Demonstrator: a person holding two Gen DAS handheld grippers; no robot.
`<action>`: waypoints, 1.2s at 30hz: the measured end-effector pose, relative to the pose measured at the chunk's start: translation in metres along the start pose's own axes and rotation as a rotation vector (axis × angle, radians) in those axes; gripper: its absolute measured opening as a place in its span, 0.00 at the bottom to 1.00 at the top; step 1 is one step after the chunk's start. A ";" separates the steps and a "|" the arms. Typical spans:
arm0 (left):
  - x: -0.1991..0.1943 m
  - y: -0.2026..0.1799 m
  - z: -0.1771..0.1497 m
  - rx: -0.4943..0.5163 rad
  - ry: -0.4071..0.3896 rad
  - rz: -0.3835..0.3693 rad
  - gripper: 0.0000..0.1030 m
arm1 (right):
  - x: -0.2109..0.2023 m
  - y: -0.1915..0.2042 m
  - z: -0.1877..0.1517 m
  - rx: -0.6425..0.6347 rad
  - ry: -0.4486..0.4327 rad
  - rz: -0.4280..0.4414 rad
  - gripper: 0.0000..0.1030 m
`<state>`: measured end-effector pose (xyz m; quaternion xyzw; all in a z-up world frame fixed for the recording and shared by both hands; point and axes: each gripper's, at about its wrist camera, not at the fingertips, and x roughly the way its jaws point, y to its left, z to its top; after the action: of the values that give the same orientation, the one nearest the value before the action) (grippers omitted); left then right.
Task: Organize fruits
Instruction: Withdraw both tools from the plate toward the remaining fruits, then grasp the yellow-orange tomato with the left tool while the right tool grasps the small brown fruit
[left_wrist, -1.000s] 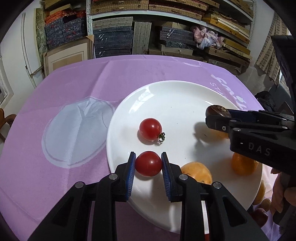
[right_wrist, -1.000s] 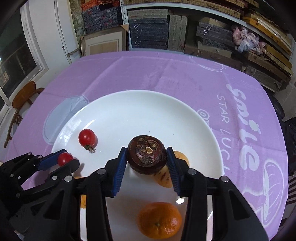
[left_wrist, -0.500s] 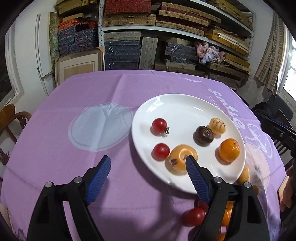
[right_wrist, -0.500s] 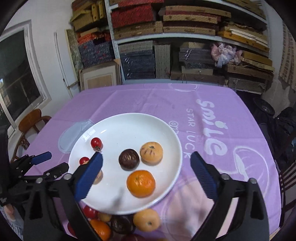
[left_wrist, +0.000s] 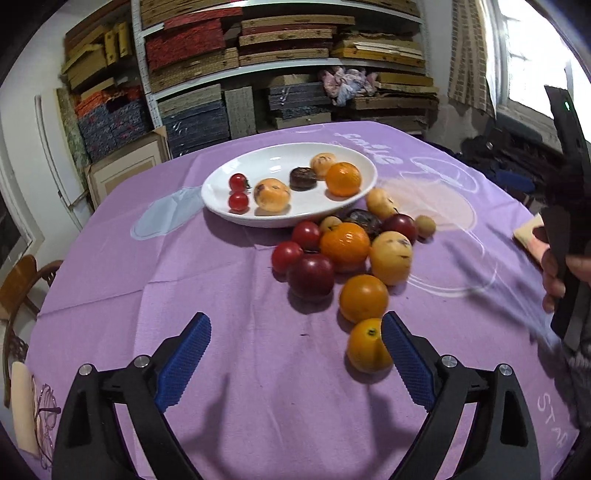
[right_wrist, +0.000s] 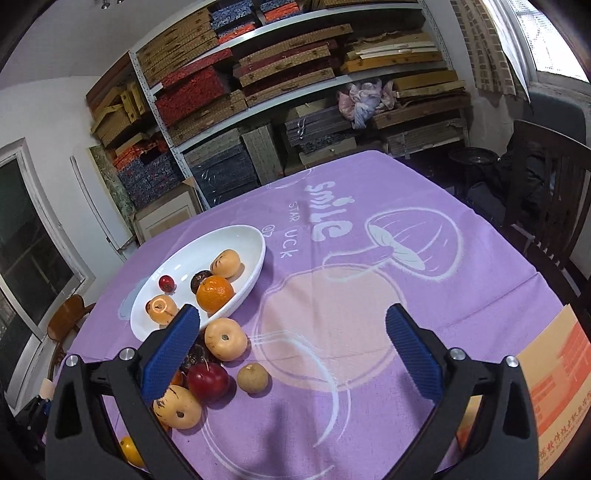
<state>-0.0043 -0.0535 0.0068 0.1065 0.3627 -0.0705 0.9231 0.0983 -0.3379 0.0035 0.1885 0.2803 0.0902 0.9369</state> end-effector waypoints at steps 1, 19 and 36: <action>0.003 -0.006 -0.001 0.017 0.003 -0.005 0.91 | -0.002 0.000 0.000 -0.003 -0.006 0.000 0.96; 0.042 -0.006 -0.013 -0.068 0.122 -0.104 0.60 | 0.000 0.008 0.001 0.008 0.001 -0.001 0.96; 0.040 0.024 -0.015 -0.140 0.067 -0.025 0.37 | 0.018 0.061 -0.036 -0.353 0.141 -0.056 0.96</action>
<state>0.0199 -0.0286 -0.0277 0.0392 0.3987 -0.0530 0.9147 0.0892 -0.2668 -0.0081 0.0063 0.3304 0.1248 0.9355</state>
